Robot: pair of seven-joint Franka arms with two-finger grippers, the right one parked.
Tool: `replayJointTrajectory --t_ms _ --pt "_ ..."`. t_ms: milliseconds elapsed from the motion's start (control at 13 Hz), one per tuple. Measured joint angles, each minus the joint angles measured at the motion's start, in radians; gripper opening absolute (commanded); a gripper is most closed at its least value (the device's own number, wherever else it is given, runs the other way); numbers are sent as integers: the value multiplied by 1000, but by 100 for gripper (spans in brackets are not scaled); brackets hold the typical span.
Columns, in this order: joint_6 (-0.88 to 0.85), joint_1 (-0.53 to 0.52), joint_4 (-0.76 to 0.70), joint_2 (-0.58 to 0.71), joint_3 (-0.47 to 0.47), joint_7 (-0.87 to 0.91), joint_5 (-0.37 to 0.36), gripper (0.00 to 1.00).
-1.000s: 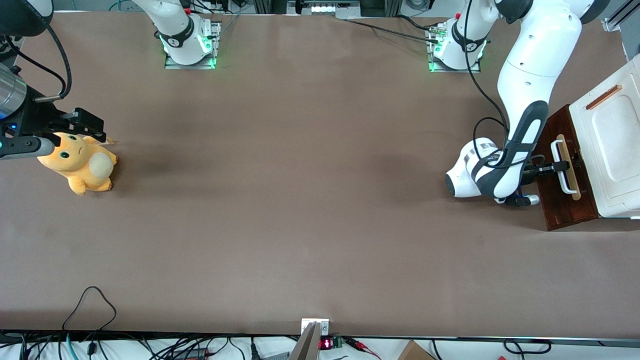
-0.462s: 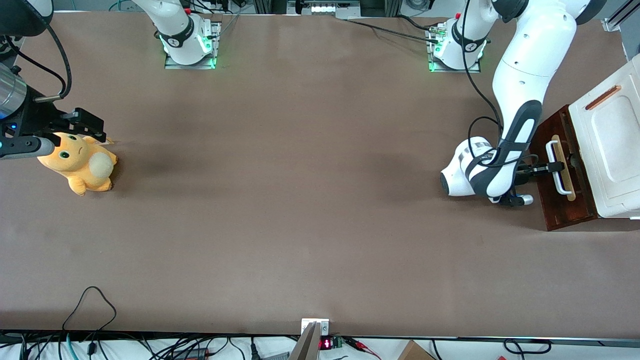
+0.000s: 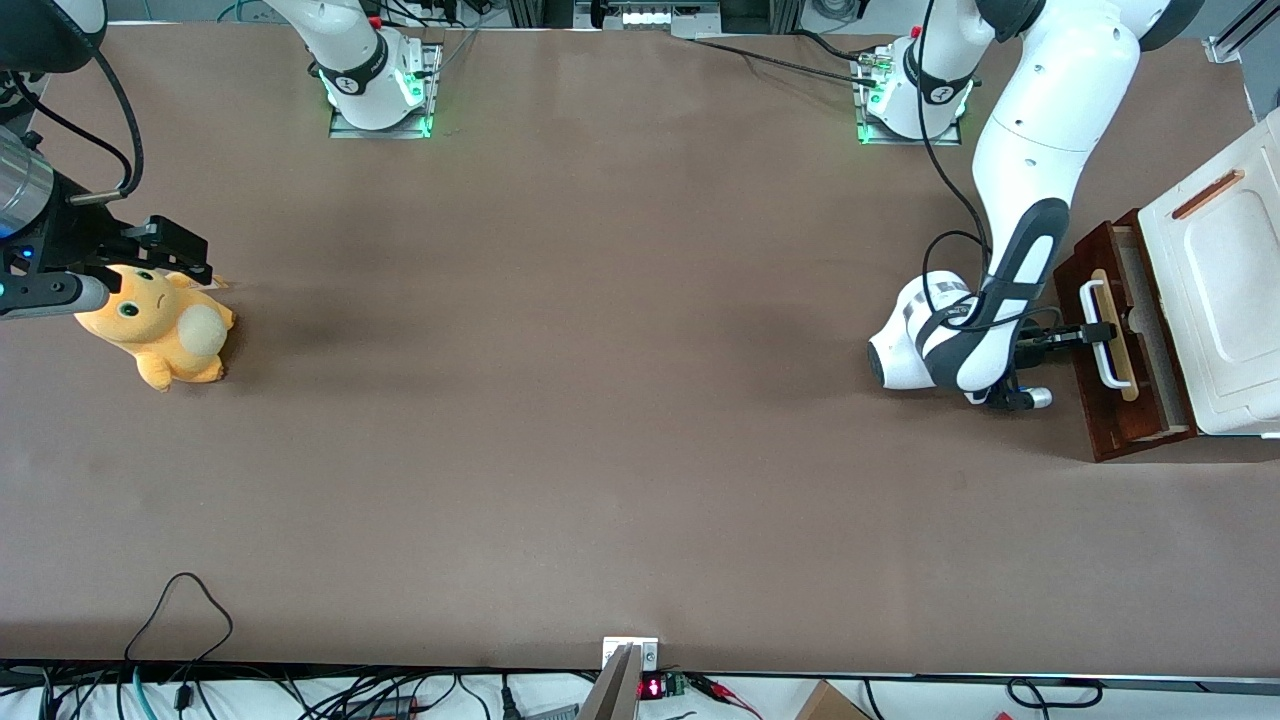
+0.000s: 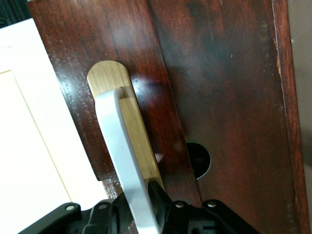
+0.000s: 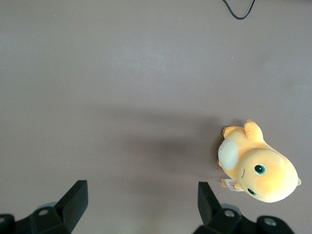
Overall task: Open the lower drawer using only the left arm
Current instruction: 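Pull the gripped handle away from the cabinet with the left gripper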
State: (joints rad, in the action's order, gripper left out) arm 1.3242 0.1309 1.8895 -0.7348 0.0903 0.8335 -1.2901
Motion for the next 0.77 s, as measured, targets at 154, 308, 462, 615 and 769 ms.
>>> replayJointTrajectory --t_ms 154,308,462,615,769 --pt "-4 11 0 0 0 0 14 16" --pt "-7 20 0 0 1 3 19 16" --pt "-8 25 0 0 1 4 22 16" --pt "-9 28 0 0 1 4 24 16" --pt "-11 31 0 -1 1 5 26 16"
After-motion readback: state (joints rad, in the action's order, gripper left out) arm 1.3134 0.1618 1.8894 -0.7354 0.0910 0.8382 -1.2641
